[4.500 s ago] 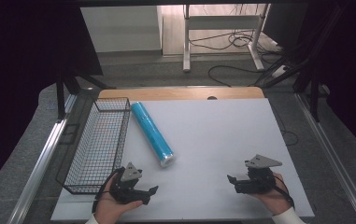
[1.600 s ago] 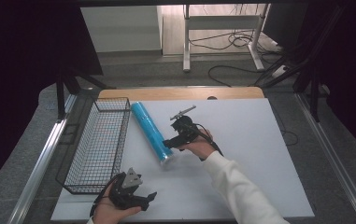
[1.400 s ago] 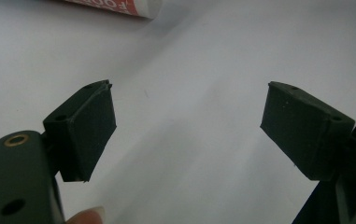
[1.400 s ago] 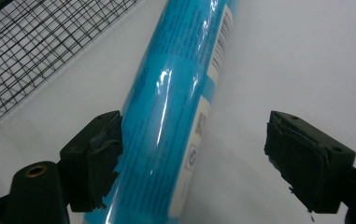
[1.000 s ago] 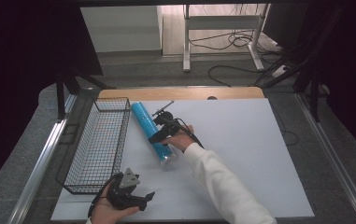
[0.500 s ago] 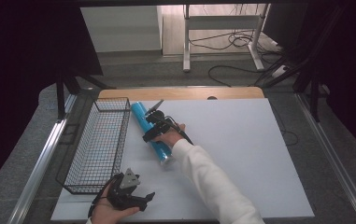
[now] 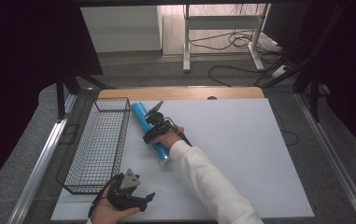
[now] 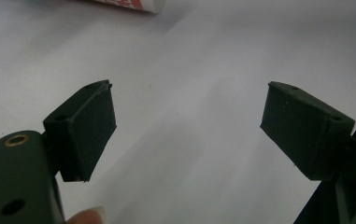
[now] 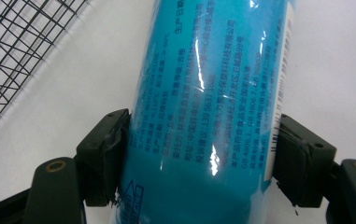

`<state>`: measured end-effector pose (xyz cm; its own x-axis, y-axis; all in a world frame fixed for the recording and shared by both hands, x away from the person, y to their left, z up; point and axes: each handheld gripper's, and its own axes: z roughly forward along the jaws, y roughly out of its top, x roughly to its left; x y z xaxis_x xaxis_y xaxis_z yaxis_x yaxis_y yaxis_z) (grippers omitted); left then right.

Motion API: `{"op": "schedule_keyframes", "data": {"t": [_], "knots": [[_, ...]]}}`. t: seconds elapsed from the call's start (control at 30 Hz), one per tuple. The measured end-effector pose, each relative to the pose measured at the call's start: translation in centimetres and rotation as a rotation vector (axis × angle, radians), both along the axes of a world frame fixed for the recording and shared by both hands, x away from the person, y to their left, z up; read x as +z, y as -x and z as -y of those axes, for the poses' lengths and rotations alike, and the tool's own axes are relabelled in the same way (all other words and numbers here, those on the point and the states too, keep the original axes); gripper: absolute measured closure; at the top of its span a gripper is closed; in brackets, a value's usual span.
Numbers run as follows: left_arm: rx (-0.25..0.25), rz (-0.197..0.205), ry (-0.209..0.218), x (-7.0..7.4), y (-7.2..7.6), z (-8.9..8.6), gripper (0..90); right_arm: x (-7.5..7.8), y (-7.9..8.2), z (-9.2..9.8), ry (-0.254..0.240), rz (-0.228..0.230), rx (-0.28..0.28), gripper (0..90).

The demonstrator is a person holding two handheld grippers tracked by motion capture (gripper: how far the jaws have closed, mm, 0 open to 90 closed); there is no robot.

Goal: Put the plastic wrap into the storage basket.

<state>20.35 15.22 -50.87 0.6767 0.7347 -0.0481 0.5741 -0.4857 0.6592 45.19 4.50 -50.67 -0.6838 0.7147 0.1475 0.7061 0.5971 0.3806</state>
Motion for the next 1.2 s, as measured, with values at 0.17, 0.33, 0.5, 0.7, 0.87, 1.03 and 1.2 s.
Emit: {"op": "schedule_keyframes", "data": {"t": [0.17,0.33,0.5,0.7,0.87,1.03,1.2], "knots": [[-0.001,0.002,-0.002,0.0,0.0,0.0,17.8,-0.1,-0.1,-0.1,0.009,-0.012,0.003,26.9],[-0.003,0.003,-0.003,0.0,0.1,0.0,17.8,-0.3,-0.2,-0.5,0.037,-0.007,0.016,25.7],[0.0,0.003,0.0,0.0,0.1,0.0,17.8,-0.4,-0.4,-1.0,0.063,-0.008,0.005,27.5],[0.0,0.005,0.002,0.1,0.1,-0.1,17.9,-0.2,-1.0,-0.4,0.029,-0.068,-0.044,29.7],[-0.001,0.003,0.002,0.1,0.0,-0.1,17.9,0.1,-1.6,0.6,0.013,-0.07,-0.064,31.8],[-0.001,0.001,0.001,0.0,0.0,-0.1,17.9,0.8,-1.9,1.8,-0.043,-0.099,-0.077,31.9],[-0.002,0.003,0.0,0.0,0.0,0.0,17.9,1.4,-1.8,2.6,-0.055,-0.101,-0.084,31.9]]}}
